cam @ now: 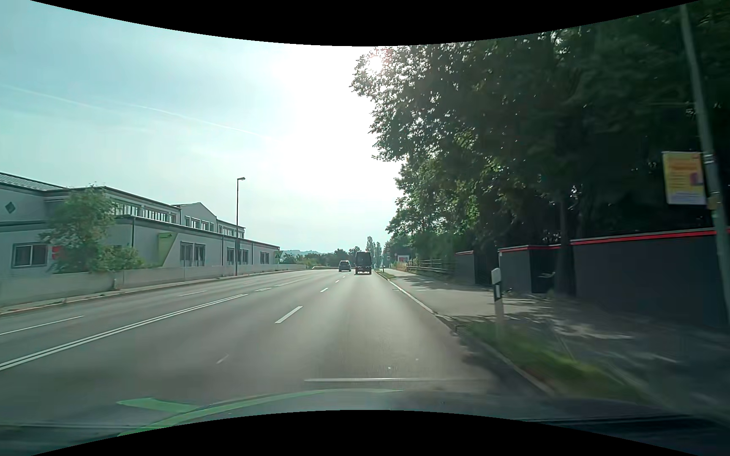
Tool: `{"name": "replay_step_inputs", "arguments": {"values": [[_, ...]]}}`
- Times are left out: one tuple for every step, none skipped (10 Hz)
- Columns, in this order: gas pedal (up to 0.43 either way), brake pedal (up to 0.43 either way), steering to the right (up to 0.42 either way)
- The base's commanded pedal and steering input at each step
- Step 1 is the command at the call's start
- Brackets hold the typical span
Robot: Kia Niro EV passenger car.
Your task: Follow the waypoints while adhering to traffic rules and regulations
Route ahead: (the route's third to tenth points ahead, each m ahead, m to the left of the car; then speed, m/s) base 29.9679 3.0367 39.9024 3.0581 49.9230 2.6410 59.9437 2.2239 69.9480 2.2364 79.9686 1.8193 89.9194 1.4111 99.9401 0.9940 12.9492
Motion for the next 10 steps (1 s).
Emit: {"name": "replay_step_inputs", "arguments": {"values": [[0.157,0.000,-0.002],[0.157,0.000,-0.002],[0.157,0.000,-0.002],[0.157,0.000,-0.002],[0.157,0.000,-0.002],[0.157,0.000,-0.001],[0.157,0.000,-0.001],[0.157,0.000,-0.002],[0.157,0.000,-0.001],[0.157,0.000,-0.001]]}}
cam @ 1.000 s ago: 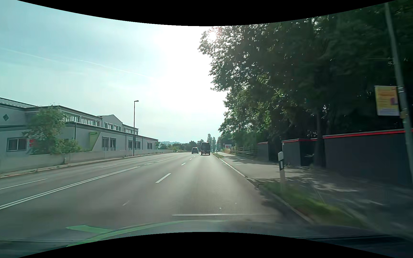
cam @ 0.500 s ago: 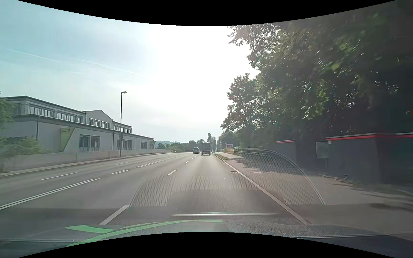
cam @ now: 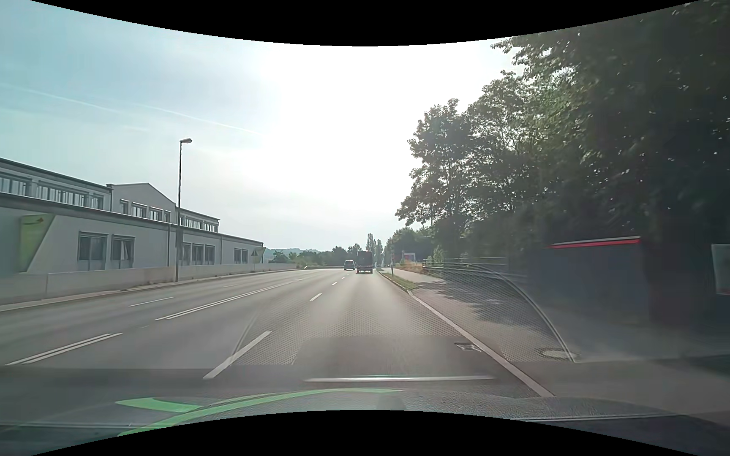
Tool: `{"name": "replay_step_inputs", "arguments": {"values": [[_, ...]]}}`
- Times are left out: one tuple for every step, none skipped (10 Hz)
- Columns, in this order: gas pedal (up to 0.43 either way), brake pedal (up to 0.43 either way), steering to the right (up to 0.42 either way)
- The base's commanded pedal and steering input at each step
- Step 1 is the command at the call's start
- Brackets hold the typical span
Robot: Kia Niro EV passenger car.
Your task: Follow the waypoints while adhering to traffic rules and regulations
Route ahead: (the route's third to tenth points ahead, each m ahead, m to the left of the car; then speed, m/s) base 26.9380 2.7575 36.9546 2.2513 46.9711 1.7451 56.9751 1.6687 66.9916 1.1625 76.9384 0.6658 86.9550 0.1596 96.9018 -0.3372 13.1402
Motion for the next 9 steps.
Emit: {"name": "replay_step_inputs", "arguments": {"values": [[0.157,0.000,0.000],[0.157,0.000,0.000],[0.157,0.000,0.001],[0.157,0.000,0.001],[0.157,0.000,0.000],[0.157,0.000,0.001],[0.157,0.000,0.001],[0.157,0.000,0.001],[0.157,0.000,0.000]]}}
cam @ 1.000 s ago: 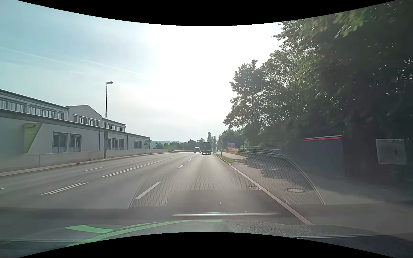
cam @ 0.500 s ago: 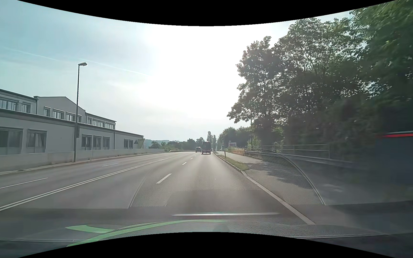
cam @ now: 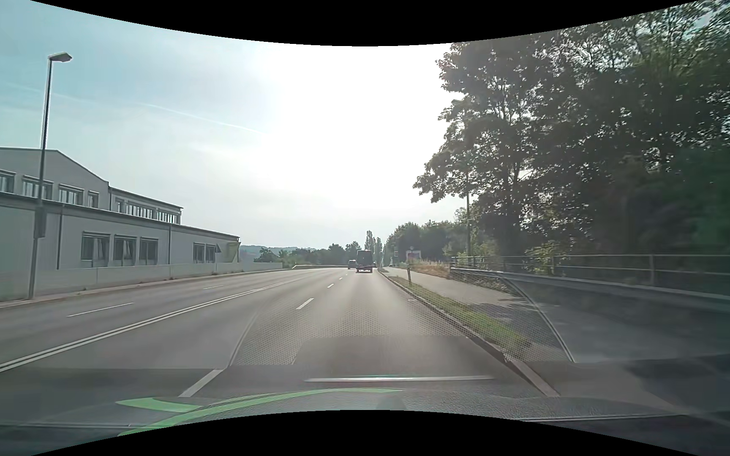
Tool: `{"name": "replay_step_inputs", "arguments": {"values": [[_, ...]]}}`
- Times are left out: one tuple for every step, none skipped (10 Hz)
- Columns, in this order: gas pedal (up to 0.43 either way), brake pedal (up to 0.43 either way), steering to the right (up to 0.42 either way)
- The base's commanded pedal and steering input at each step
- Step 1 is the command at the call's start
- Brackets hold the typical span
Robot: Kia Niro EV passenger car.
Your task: Follow the waypoints while adhering to traffic rules and regulations
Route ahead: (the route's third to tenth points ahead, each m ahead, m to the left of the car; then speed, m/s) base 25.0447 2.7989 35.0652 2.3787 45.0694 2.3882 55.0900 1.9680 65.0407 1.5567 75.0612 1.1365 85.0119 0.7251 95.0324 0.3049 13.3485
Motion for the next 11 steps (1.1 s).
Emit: {"name": "replay_step_inputs", "arguments": {"values": [[0.157,0.000,0.000],[0.157,0.000,0.001],[0.157,0.000,0.000],[0.138,0.000,0.001],[0.138,0.000,0.000],[0.138,0.000,0.000],[0.138,0.000,0.000],[0.138,0.000,0.000],[0.138,0.000,0.000],[0.138,0.000,0.000],[0.138,0.000,0.000]]}}
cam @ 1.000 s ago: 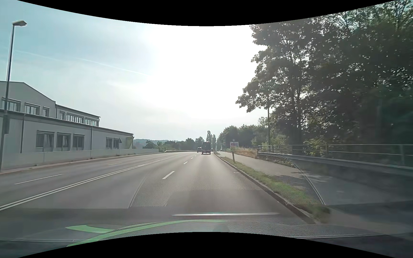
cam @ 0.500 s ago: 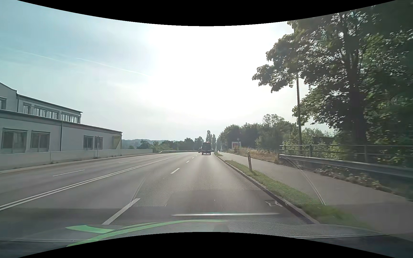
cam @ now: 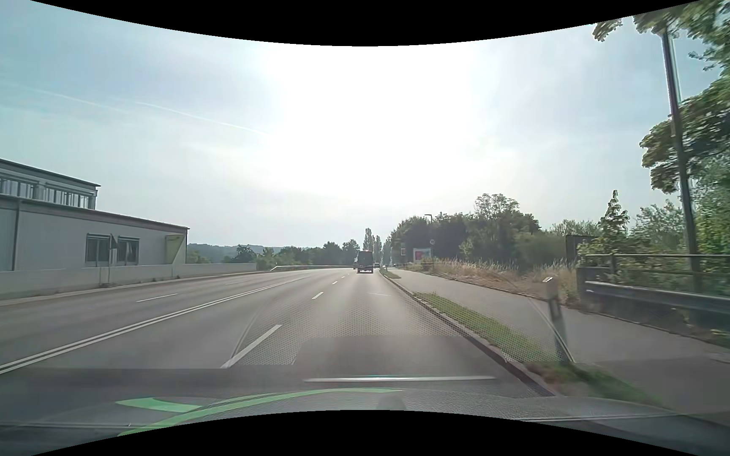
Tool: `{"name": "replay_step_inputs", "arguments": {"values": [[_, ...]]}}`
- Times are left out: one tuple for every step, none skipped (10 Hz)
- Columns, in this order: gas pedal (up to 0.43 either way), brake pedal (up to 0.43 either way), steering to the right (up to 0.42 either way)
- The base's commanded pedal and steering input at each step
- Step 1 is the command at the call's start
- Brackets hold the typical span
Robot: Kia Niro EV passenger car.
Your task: Follow the waypoints while adhering to traffic rules and regulations
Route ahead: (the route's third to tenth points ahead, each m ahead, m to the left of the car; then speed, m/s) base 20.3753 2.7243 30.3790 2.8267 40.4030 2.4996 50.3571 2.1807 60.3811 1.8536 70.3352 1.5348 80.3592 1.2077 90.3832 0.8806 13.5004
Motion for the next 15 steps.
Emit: {"name": "replay_step_inputs", "arguments": {"values": [[0.150,0.000,0.000],[0.157,0.000,0.000],[0.157,0.000,0.000],[0.157,0.000,0.000],[0.169,0.000,0.000],[0.169,0.000,0.000],[0.177,0.000,0.000],[0.189,0.000,0.000],[0.197,0.000,0.000],[0.228,0.000,0.000],[0.248,0.000,0.000],[0.280,0.000,0.001],[0.280,0.000,0.001],[0.287,0.000,0.001],[0.299,0.000,0.000]]}}
